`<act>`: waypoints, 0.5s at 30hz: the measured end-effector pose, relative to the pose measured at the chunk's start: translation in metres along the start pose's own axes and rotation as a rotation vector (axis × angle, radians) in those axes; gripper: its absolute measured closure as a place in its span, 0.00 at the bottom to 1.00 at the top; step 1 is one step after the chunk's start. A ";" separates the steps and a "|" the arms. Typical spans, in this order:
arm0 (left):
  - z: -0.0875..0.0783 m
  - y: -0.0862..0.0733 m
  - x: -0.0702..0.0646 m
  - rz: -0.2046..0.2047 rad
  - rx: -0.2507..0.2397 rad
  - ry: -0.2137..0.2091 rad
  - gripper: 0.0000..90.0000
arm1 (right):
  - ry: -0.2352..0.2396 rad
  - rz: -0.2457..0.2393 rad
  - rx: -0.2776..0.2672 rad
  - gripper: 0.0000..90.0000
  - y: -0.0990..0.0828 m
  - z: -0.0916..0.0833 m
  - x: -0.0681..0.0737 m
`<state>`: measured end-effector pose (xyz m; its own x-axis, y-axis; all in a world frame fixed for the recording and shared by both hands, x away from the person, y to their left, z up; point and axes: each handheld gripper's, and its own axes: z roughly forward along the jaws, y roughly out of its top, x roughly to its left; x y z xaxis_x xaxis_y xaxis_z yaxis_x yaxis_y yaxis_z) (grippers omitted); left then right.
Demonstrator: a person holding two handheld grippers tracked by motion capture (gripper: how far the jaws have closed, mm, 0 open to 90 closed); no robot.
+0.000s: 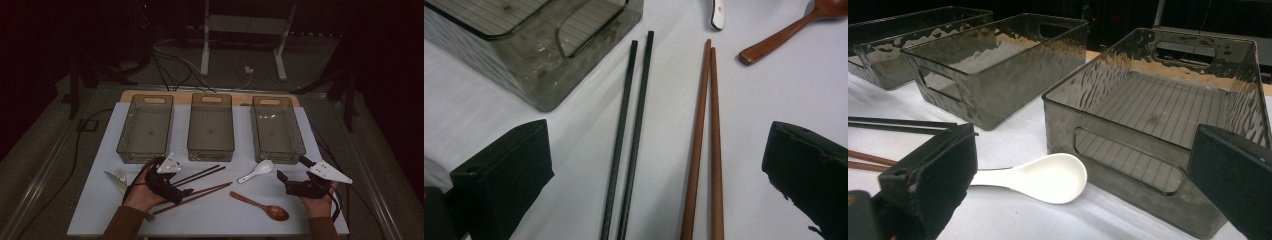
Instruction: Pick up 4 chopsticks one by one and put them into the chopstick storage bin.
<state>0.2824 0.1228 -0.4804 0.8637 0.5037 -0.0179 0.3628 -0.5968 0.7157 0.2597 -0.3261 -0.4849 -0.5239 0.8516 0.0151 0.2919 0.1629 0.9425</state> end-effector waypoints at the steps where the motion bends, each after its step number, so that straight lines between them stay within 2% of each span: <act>1: 0.001 0.000 0.000 0.001 0.006 -0.003 0.01 | 0.000 0.000 -0.001 0.00 0.000 0.000 0.000; 6: 0.006 0.001 -0.002 0.005 0.028 -0.014 0.01 | -0.001 0.001 -0.004 0.00 0.000 0.000 -0.001; 10: 0.008 0.000 -0.004 0.007 0.046 -0.028 0.05 | -0.001 0.001 -0.004 0.00 0.000 0.000 -0.001; 14: 0.012 -0.001 -0.009 0.028 0.070 -0.040 0.10 | -0.002 0.004 -0.005 0.00 0.000 -0.001 -0.001; 15: 0.012 -0.001 -0.010 0.035 0.075 -0.031 0.10 | -0.002 0.004 -0.005 0.00 0.000 -0.001 -0.001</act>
<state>0.2774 0.1112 -0.4896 0.8865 0.4623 -0.0163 0.3561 -0.6595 0.6620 0.2595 -0.3269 -0.4847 -0.5215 0.8530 0.0179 0.2899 0.1575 0.9440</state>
